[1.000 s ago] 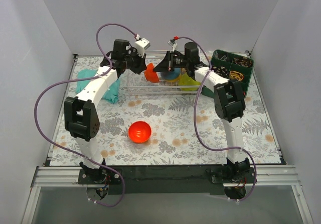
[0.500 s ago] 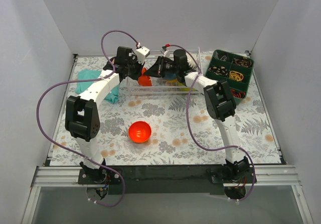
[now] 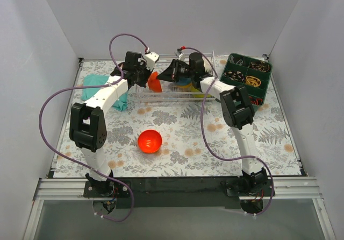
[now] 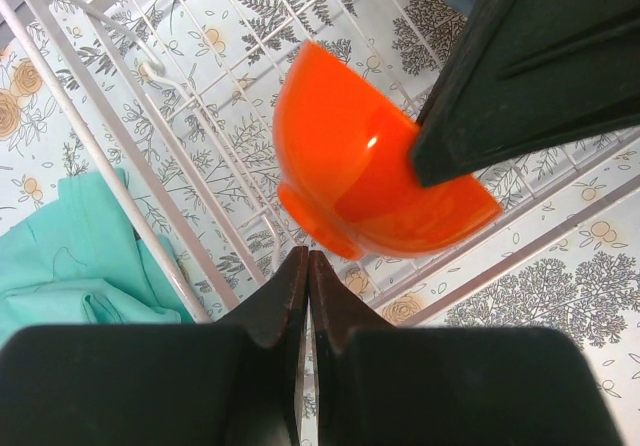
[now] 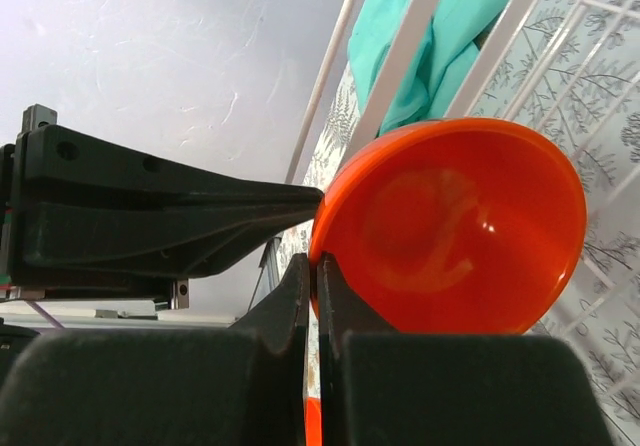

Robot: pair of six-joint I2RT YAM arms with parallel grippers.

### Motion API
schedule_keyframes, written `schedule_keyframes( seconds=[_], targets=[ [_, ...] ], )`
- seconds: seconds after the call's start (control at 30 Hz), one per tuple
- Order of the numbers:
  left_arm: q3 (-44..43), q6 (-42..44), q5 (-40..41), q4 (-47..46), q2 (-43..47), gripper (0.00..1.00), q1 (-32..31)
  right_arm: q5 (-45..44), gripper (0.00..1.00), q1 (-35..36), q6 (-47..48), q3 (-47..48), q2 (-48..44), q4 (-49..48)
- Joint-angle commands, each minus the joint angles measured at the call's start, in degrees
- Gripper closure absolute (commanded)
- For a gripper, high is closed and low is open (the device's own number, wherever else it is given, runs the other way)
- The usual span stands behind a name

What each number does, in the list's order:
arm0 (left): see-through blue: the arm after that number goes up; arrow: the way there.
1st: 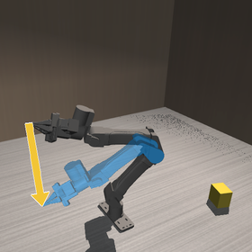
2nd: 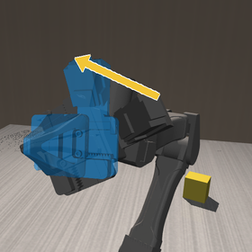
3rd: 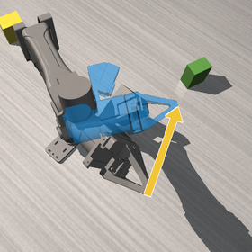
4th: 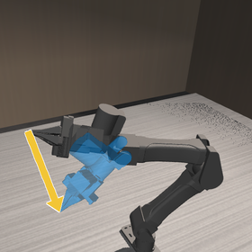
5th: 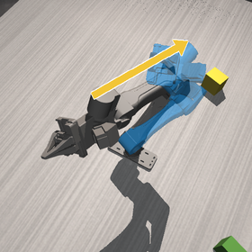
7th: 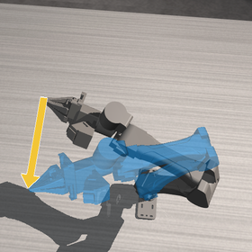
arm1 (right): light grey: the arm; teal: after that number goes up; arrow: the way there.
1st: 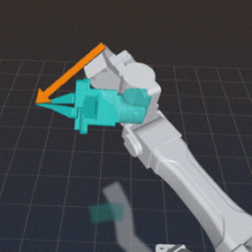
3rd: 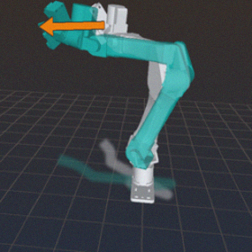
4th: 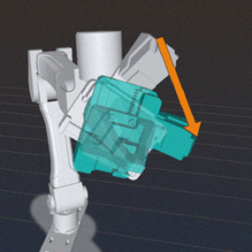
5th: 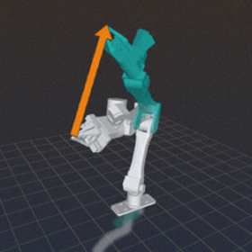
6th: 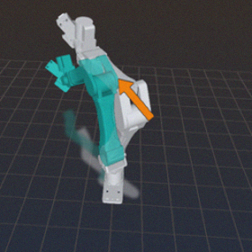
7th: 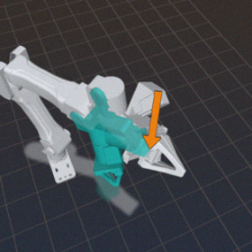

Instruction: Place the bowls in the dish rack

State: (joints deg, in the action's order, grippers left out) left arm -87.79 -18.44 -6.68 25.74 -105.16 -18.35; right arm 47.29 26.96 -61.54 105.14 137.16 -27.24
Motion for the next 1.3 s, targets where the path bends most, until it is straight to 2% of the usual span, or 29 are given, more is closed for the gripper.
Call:
schedule_keyframes(
  seconds=[0.0,0.2,0.3,0.47,0.53,0.67,0.83,1.07,1.27],
  targets=[
    [-1.9,0.2,0.6,0.9,0.2,1.00,0.1,0.5,0.99,-2.2,1.2,-3.6,-1.9,2.3],
    [-3.2,0.4,0.3,1.1,-0.9,1.00,0.0,0.3,0.99,-3.2,4.5,-5.7,-3.4,5.7],
    [-3.6,0.1,-0.3,0.8,-1.5,1.00,-0.1,0.3,0.95,-3.6,6.3,-7.1,-4.6,7.4],
    [-3.4,-1.5,-0.5,-0.4,-2.0,0.99,-0.1,-1.6,0.78,-4.7,11.6,-9.7,-8.7,12.8],
    [-2.7,-2.0,-1.0,-1.1,-2.1,0.93,-0.1,-1.5,0.73,-5.4,14.5,-10.6,-10.1,13.8],
    [-2.4,-3.4,-2.1,-3.3,-2.8,0.88,-0.1,-1.5,0.67,-6.0,17.9,-11.6,-13.0,15.9],
    [-2.8,-4.9,-3.4,-4.8,-3.1,0.87,-0.4,-2.6,0.58,-6.1,23.0,-13.8,-16.1,20.6],
    [0.2,-5.6,-3.6,-8.2,0.1,0.86,-0.4,-5.6,0.55,-6.4,31.6,-14.8,-22.7,29.6],
    [2.3,-5.6,-2.0,-10.3,4.4,0.76,-0.4,-14.0,0.53,-6.2,43.1,-12.3,-29.0,42.6]
  ],
)
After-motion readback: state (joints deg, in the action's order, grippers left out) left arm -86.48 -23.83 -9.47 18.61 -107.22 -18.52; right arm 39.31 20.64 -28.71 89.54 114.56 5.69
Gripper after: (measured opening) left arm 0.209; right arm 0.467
